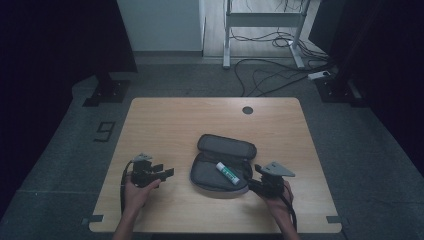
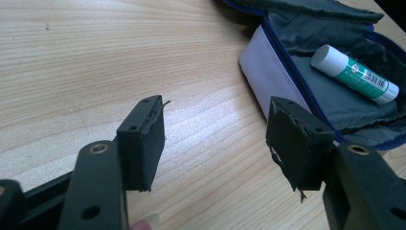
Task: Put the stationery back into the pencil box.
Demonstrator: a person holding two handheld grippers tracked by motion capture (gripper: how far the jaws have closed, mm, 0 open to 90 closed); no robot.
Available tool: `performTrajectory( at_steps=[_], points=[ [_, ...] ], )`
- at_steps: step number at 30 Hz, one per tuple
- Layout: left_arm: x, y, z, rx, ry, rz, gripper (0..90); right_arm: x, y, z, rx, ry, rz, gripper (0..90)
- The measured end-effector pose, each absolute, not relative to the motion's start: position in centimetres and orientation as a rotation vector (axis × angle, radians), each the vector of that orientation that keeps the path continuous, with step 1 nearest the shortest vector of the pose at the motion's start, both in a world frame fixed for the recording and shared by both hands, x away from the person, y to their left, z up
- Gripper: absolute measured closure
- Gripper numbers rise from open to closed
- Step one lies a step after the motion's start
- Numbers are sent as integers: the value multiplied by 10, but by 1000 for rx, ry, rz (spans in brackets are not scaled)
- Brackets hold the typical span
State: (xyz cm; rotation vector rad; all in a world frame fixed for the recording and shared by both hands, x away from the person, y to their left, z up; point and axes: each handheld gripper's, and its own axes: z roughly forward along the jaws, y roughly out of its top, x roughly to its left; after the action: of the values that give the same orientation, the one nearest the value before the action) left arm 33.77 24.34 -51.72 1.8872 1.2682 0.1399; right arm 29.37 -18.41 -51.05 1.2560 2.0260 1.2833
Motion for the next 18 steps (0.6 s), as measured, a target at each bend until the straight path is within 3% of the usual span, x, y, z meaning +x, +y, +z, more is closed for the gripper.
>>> performTrajectory(
  at_steps=[10,18],
  points=[
    [338,242,-518,1896,1271,141,386,286,-225,-534,1369,2008,1199,409],
    [338,243,-518,1892,1269,141,386,290,-227,-541,1391,2017,1183,397]
  ],
)
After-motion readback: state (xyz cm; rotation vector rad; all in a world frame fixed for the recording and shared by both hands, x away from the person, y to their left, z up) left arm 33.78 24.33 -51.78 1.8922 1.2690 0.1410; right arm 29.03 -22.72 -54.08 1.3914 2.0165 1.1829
